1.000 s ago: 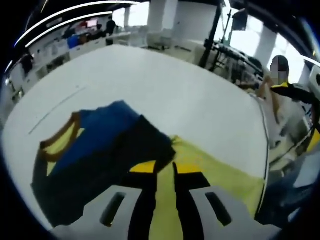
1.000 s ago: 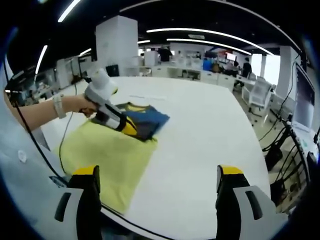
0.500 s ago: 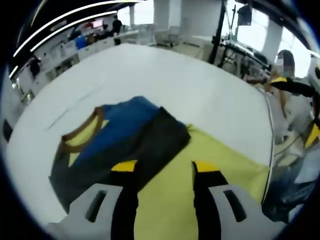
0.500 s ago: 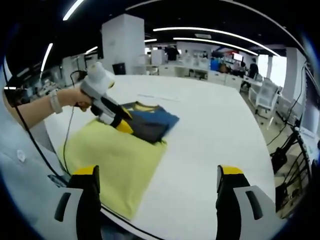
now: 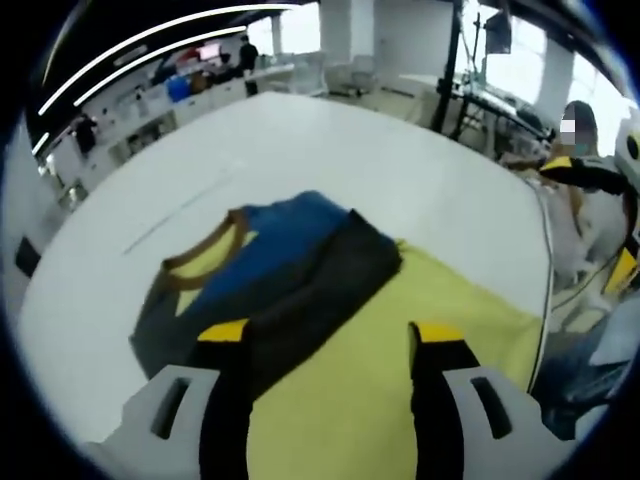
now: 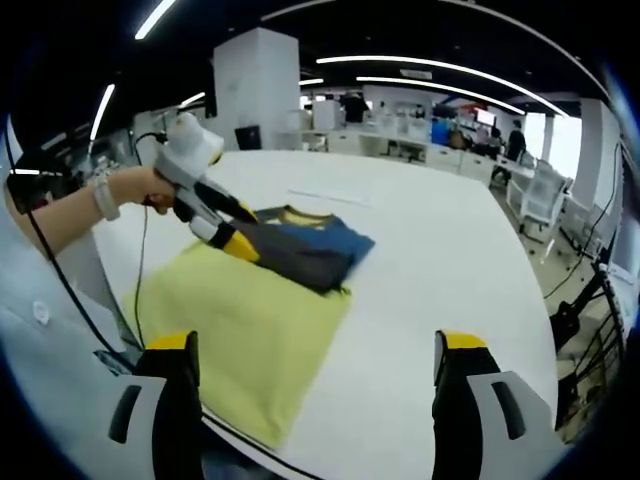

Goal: Fold the garment on the visible template until the final outline fits inside the template.

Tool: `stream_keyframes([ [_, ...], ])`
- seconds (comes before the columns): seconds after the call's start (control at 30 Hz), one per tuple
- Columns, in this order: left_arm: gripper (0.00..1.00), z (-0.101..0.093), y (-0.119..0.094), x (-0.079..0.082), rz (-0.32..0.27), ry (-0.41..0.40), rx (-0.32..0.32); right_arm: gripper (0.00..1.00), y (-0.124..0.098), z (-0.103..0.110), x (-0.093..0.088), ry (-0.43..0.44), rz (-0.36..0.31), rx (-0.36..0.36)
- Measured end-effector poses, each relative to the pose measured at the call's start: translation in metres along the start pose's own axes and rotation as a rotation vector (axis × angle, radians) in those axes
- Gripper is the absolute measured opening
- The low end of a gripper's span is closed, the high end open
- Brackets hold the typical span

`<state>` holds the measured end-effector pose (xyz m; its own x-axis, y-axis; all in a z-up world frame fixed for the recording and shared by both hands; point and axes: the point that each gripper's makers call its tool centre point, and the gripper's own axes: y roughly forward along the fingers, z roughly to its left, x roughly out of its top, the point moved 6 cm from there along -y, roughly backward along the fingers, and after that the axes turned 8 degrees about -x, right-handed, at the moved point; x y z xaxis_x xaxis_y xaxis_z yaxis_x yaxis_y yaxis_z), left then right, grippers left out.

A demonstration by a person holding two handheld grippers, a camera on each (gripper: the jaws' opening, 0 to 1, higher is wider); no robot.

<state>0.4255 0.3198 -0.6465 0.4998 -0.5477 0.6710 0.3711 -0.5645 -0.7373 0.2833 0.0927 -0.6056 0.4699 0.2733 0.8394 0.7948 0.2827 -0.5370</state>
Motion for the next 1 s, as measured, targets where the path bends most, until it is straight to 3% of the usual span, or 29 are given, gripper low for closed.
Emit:
stream_keyframes([
  [0.53,0.79,0.005,-0.033,-0.009,-0.009,0.022,0.035,0.98,0.000,0.018,0.006,-0.030,-0.003,0.013],
  [1.0,0.99,0.004,-0.062,-0.027,-0.009,0.016,0.046,1.00,0.000,0.032,0.012,-0.049,-0.009,0.022],
])
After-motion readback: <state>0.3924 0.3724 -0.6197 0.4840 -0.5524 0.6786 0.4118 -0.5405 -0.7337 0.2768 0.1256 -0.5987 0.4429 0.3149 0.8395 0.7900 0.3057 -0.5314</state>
